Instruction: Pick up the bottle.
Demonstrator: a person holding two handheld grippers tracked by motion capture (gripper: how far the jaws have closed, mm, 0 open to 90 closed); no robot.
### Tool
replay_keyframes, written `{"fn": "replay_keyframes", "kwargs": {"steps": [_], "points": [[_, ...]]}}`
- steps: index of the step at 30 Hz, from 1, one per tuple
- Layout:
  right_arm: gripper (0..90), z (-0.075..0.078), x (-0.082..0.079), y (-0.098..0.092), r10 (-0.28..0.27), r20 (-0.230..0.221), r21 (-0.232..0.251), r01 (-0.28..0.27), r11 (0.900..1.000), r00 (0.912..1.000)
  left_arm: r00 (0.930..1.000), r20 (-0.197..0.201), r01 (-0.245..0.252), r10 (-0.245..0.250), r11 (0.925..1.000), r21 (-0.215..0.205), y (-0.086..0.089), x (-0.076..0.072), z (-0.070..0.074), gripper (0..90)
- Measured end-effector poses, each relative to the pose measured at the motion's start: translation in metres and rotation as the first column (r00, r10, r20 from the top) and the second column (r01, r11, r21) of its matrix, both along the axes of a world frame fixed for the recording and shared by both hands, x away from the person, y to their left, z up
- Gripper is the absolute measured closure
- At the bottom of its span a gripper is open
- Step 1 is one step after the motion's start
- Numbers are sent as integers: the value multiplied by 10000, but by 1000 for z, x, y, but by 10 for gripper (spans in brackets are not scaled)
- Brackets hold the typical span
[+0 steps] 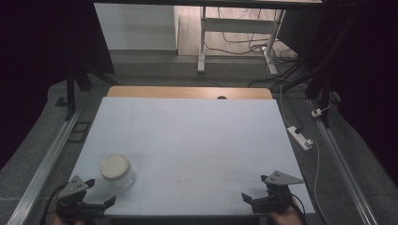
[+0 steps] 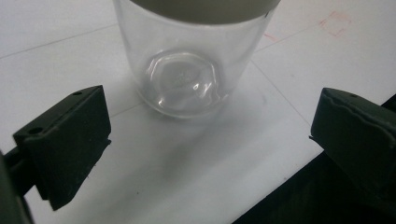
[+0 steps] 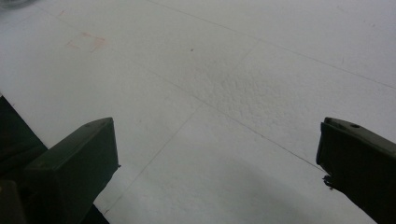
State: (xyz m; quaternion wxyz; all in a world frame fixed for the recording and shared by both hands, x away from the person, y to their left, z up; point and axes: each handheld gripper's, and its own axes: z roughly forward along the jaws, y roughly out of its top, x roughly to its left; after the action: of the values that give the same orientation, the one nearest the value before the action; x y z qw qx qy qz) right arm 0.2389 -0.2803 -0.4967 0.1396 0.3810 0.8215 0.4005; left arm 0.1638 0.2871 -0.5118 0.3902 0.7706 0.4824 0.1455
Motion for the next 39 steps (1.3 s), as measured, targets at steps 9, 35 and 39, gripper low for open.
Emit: {"fn": "replay_keyframes", "kwargs": {"steps": [9,35,39], "points": [[0,0,0,1,48,-33,-47,-48,10000,10000,9994,342,-59,64,9998,-166,-2,9,1,0],[0,-1,1,3,228,-166,-243,-232,9994,9996,9981,620,34,-68,9985,545,-14,45,-4,0],[0,-1,2,4,266,-195,-284,-272,9992,9995,9980,602,133,-165,9985,540,-16,51,-6,0]]}}
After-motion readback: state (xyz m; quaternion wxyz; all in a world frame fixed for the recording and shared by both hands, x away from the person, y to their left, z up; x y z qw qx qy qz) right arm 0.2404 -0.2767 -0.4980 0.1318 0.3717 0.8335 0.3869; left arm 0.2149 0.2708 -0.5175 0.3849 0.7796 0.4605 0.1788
